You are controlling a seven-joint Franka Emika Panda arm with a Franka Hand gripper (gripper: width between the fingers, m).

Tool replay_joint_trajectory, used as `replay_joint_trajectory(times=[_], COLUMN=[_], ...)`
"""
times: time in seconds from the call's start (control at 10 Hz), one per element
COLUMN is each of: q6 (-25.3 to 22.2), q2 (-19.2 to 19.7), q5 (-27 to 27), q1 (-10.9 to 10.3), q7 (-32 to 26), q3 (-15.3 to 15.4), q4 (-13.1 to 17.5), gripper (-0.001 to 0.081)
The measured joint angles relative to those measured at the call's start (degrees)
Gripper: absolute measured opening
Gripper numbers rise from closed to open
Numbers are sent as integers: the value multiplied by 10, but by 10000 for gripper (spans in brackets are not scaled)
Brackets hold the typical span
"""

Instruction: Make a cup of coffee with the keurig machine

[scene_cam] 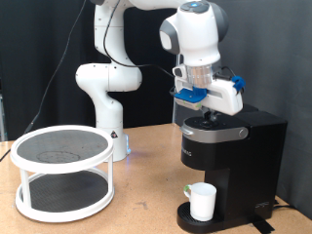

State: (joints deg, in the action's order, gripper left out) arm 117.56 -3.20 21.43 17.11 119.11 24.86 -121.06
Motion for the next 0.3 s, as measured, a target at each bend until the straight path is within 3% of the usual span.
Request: replay_joint_trajectory(times=[0.3], q6=[-15], q2=[-41], q5=[29], q1=[1], q7=[-26], q3=[-13], q4=[-13], gripper=[0])
